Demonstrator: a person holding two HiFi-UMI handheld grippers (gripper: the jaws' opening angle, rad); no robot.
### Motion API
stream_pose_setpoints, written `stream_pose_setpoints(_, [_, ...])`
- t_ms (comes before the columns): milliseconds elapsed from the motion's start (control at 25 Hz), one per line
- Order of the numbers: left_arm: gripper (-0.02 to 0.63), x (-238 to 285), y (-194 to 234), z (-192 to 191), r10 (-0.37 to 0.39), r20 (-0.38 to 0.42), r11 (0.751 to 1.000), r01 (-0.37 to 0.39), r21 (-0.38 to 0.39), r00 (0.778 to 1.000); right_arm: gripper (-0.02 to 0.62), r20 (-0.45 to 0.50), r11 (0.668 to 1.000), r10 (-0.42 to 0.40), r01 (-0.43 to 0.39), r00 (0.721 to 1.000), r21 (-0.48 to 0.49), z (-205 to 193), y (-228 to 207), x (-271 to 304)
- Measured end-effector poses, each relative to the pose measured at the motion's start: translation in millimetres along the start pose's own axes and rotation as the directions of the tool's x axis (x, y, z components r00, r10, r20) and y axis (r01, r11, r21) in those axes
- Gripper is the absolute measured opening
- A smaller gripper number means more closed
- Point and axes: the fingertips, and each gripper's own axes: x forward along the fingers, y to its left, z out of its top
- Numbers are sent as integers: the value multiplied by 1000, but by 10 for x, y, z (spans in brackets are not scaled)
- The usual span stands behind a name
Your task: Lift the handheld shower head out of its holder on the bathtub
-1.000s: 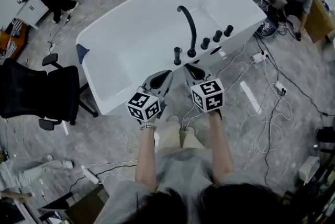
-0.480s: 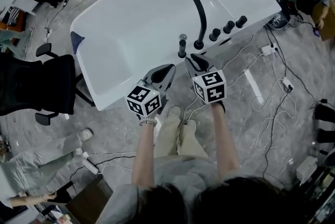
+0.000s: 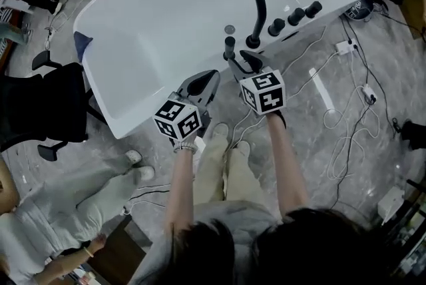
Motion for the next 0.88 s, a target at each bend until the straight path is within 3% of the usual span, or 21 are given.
stream_pose_setpoints(480, [5, 213, 208, -123, -31, -32, 999, 31, -13, 999, 158, -15, 1000, 3, -2, 1000, 15, -104, -87, 458])
stream_pose_setpoints(880, [5, 270, 350, -253, -39, -62, 999, 37, -33, 997, 158, -35, 997, -58, 59, 998, 42, -262, -208, 696])
